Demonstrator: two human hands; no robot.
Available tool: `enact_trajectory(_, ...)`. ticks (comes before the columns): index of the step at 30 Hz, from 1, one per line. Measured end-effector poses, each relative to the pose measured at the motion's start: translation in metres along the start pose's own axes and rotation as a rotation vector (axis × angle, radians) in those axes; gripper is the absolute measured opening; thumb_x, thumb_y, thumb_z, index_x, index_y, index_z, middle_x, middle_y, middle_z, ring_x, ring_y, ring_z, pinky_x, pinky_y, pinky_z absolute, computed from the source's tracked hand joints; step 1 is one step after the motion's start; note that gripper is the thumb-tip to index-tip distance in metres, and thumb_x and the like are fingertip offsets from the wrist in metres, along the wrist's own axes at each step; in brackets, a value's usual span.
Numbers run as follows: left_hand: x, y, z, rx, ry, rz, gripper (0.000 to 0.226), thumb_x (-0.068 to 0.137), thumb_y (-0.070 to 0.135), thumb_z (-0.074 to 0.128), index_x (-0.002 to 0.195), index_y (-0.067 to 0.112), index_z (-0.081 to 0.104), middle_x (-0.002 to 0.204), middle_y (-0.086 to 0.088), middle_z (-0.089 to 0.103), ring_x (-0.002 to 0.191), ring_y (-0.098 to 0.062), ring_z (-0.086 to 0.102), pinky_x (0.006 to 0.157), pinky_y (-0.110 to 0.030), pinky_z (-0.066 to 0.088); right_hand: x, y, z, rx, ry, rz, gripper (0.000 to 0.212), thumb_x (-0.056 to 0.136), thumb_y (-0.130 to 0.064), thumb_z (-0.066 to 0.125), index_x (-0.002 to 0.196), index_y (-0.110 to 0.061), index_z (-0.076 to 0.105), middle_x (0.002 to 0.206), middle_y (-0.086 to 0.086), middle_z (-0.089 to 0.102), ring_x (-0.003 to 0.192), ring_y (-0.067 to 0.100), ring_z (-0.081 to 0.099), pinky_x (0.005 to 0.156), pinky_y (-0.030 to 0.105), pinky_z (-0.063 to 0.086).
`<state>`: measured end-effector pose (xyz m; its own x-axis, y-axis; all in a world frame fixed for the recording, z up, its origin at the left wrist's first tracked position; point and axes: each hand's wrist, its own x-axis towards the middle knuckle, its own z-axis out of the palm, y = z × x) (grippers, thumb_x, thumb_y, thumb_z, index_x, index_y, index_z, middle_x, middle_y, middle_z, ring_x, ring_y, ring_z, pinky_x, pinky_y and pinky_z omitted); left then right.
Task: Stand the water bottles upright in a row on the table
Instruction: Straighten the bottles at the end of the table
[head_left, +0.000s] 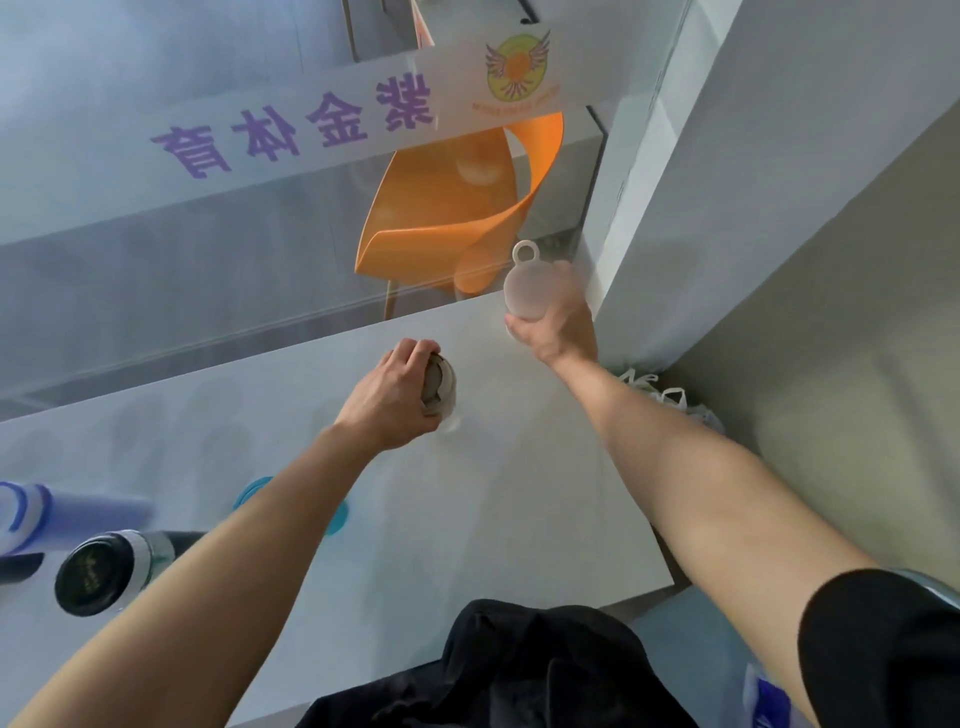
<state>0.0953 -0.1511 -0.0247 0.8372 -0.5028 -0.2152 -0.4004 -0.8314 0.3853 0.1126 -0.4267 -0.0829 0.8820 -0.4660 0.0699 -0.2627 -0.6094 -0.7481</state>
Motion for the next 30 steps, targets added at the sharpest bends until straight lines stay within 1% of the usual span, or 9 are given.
enact_trajectory(5,0.006,-0.004,0.004,0.036,-0.015,0.015,0.093,0.076,0.031,0.093,0.15,0.024,0.038,0.141,-0.001,0.045,0.125,-0.027,0.05,0.095,-0.045,0.058,0.029,0.006,0.01,-0.039,-0.035,0.008,0.104,0.069,-0.043,0.095,0.149,-0.006,0.041,0.144,0.014,0.053,0.122,0.035,0.062,0.1,0.037,0.053)
enact_trajectory(11,0.004,-0.007,0.01,0.055,0.007,0.037,0.094,0.075,0.031,0.093,0.15,0.023,0.036,0.14,-0.002,0.043,0.117,-0.027,0.048,0.093,-0.045,0.057,0.028,0.011,0.012,-0.031,-0.036,0.039,0.105,0.067,-0.05,0.094,0.149,-0.014,0.04,0.144,0.005,0.055,0.12,0.03,0.064,0.096,0.035,0.053)
enact_trajectory(15,0.001,-0.005,0.012,0.059,0.029,0.027,0.094,0.074,0.031,0.093,0.149,0.023,0.038,0.141,-0.002,0.042,0.118,-0.029,0.049,0.09,-0.05,0.059,0.022,0.013,0.007,-0.044,-0.127,0.133,0.134,0.065,-0.054,0.098,0.165,-0.011,0.019,0.163,0.011,0.042,0.141,0.032,0.053,0.113,0.038,0.045)
enact_trajectory(17,0.0,-0.003,0.014,0.055,0.053,0.014,0.094,0.074,0.032,0.094,0.15,0.025,0.039,0.141,-0.002,0.041,0.12,-0.031,0.051,0.088,-0.052,0.061,0.007,0.019,0.004,-0.08,-0.16,0.215,0.14,0.067,-0.055,0.097,0.168,-0.008,0.012,0.167,0.016,0.034,0.148,0.032,0.045,0.117,0.038,0.04)
enact_trajectory(19,-0.001,-0.001,0.018,0.029,0.085,-0.027,0.096,0.073,0.036,0.096,0.15,0.03,0.04,0.14,-0.003,0.039,0.121,-0.032,0.053,0.086,-0.05,0.062,-0.018,0.029,0.002,-0.141,-0.178,0.255,0.123,0.074,-0.052,0.094,0.165,-0.005,0.024,0.161,0.02,0.039,0.144,0.037,0.048,0.115,0.041,0.042)
enact_trajectory(22,-0.002,0.003,0.021,-0.032,0.135,-0.066,0.096,0.072,0.036,0.096,0.151,0.034,0.041,0.135,-0.002,0.042,0.117,-0.031,0.057,0.085,-0.05,0.063,-0.063,0.046,0.003,-0.308,-0.324,0.078,0.085,0.083,-0.048,0.085,0.15,-0.007,0.052,0.145,0.016,0.054,0.135,0.038,0.055,0.111,0.042,0.047)
enact_trajectory(25,0.009,0.008,0.017,-0.068,0.162,-0.099,0.102,0.072,0.031,0.097,0.155,0.031,0.039,0.14,-0.003,0.047,0.121,-0.032,0.058,0.087,-0.05,0.062,-0.093,0.049,0.008,-0.448,-0.497,-0.034,0.081,0.079,-0.054,0.083,0.147,-0.018,0.059,0.148,0.007,0.055,0.14,0.03,0.048,0.113,0.041,0.044)
enact_trajectory(28,0.031,0.013,0.008,-0.097,0.174,-0.149,0.1,0.072,0.026,0.097,0.152,0.023,0.036,0.142,-0.005,0.051,0.124,-0.033,0.057,0.091,-0.05,0.058,-0.103,0.048,0.012,-0.538,-0.542,-0.079,0.074,0.072,-0.053,0.088,0.135,-0.022,0.064,0.149,0.005,0.051,0.147,0.029,0.04,0.118,0.04,0.039)
enact_trajectory(30,0.044,0.016,0.003,-0.09,0.181,-0.162,0.095,0.072,0.025,0.097,0.147,0.022,0.039,0.137,-0.006,0.05,0.12,-0.034,0.057,0.088,-0.051,0.058,-0.106,0.049,0.014,-0.547,-0.551,-0.081,0.078,0.072,-0.049,0.091,0.138,-0.022,0.06,0.151,0.006,0.049,0.151,0.031,0.035,0.123,0.041,0.034)
